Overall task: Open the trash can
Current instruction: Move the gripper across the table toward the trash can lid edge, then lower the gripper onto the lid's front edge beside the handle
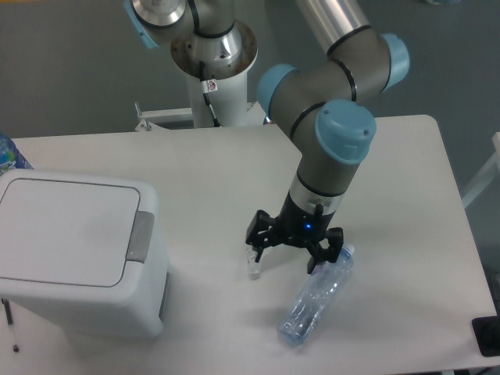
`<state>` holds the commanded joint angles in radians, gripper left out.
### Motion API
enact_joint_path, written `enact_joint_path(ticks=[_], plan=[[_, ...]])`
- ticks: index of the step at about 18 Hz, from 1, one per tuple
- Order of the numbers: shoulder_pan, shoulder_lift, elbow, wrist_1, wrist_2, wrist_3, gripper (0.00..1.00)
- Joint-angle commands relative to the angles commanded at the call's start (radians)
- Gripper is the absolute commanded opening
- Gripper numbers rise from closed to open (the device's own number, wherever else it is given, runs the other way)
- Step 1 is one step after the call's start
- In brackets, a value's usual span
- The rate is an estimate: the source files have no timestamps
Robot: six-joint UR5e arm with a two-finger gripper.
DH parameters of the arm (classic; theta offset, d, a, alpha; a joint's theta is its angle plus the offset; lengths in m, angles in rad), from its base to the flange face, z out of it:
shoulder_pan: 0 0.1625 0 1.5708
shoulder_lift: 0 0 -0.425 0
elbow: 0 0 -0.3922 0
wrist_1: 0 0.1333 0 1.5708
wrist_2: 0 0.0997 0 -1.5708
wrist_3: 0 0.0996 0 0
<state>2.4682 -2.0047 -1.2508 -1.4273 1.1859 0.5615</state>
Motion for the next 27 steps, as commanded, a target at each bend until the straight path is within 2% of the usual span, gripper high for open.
enact_joint_path(ticks=[1, 2, 4, 6, 15, 21, 27], plan=[[-0.009, -0.011, 0.046, -0.059, -0.009, -0.011, 1.0], [-0.015, -0.022, 0.082, -0.091, -0.023, -0.024, 1.0], [-0.018, -0.038, 0.128, -0.12, -0.072, -0.052, 1.0], [-0.02, -0.054, 0.151, -0.125, -0.118, -0.078, 1.0], [-0.083, -0.032, 0.156, -0.128, -0.157, -0.112, 1.0], [-0.103, 0.017, 0.143, -0.127, -0.192, -0.112, 1.0], [-0.121, 0.011, 0.13, -0.119, -0.19, -0.109, 1.0]])
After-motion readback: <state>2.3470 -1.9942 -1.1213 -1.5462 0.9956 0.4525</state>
